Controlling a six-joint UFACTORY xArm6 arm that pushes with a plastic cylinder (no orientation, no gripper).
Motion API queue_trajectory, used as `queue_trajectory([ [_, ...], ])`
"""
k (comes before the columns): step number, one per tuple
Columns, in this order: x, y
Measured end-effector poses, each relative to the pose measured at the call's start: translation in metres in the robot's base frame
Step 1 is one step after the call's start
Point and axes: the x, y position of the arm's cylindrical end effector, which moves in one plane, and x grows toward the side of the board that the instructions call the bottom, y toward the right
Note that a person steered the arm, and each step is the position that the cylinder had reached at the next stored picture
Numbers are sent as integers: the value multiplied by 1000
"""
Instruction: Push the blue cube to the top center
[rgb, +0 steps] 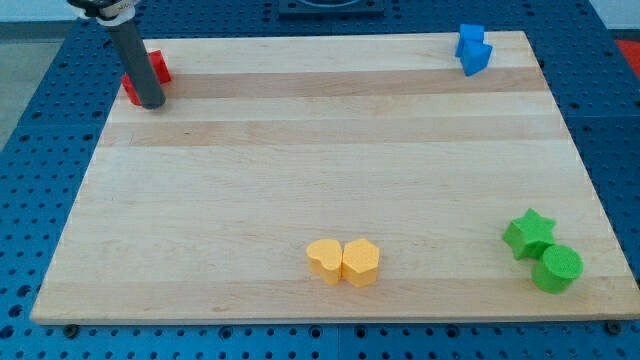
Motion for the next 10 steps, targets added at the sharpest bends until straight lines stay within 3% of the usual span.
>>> queue_trajectory([
  [1,8,8],
  [2,29,82],
  [4,42,329],
  [6,-31,543],
  [7,-74,589],
  [8,-109,572],
  [10,-111,433],
])
